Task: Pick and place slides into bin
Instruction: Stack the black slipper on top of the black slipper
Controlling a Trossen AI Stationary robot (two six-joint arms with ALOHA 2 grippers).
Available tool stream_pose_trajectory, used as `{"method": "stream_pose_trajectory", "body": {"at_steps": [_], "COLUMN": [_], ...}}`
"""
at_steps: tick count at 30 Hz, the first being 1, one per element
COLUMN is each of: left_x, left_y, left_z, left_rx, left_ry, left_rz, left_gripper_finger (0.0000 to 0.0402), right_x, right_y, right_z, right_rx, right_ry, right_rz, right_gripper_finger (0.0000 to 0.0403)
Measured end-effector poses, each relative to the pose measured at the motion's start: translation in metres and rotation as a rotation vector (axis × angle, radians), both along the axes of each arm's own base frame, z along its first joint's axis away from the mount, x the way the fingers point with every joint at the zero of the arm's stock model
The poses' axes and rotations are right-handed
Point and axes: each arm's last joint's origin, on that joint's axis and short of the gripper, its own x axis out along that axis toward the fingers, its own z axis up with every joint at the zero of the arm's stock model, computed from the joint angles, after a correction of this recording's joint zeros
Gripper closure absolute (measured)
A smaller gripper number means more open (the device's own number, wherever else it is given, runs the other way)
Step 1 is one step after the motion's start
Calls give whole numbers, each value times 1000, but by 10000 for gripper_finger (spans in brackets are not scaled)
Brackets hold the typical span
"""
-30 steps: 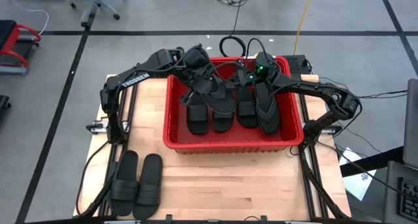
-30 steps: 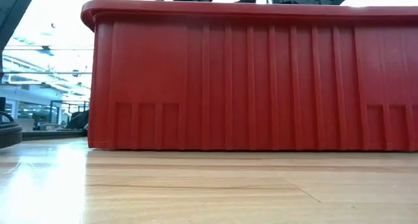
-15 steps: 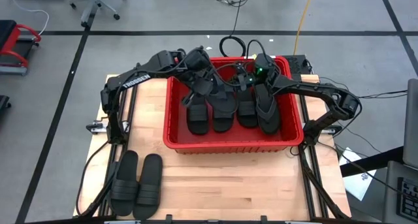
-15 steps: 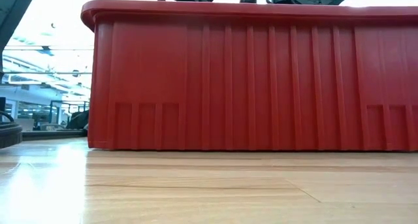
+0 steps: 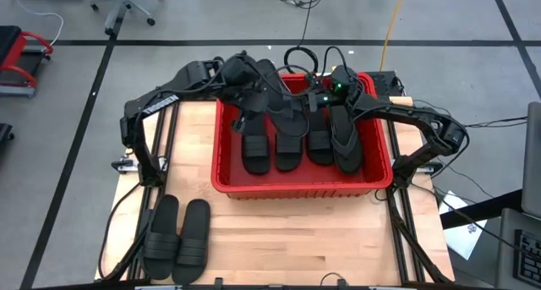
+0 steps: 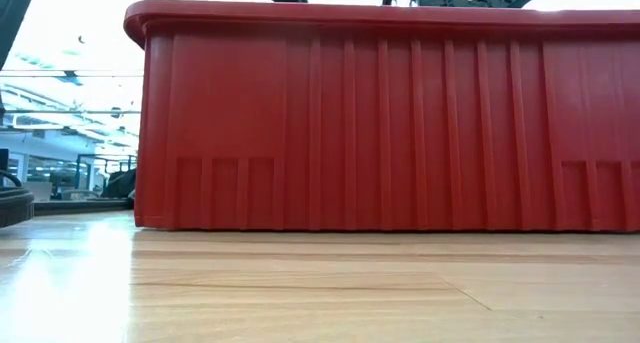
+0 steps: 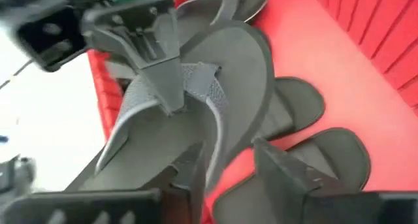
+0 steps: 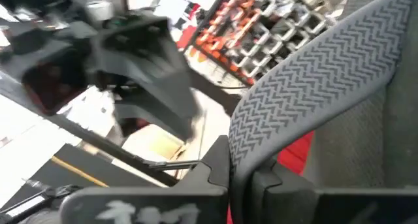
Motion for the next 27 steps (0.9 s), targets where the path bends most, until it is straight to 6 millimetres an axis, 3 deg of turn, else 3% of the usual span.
{"method": "stream_pose_trajectory", "body": {"at_steps": [4, 8, 11, 17, 22, 27], "left_x": [-19, -40, -61, -105, -133, -143], "left_y": [-3, -7, -11, -17, -19, -19], "left_z": [17, 32, 48, 75, 89, 93], "left_rx": [72, 102, 98, 110, 119, 121], "left_ry": [-30, -50, -110, -219, -286, -313], "left_rz": [116, 190, 219, 281, 333, 356], "left_gripper_finger": [244, 244, 277, 386, 391, 397], "right_x": [-6, -13, -20, -39, -60, -65], "right_y": [-10, -13, -7, 21, 40, 42], "right_z": [-5, -7, -1, 18, 14, 9], "right_rx": [15, 29, 17, 13, 62, 120], "right_ry": [48, 120, 152, 215, 411, 491], "right_rz": [-94, -196, -204, -145, -195, -231], "right_gripper_finger": [402, 402, 402, 402, 403, 403]}}
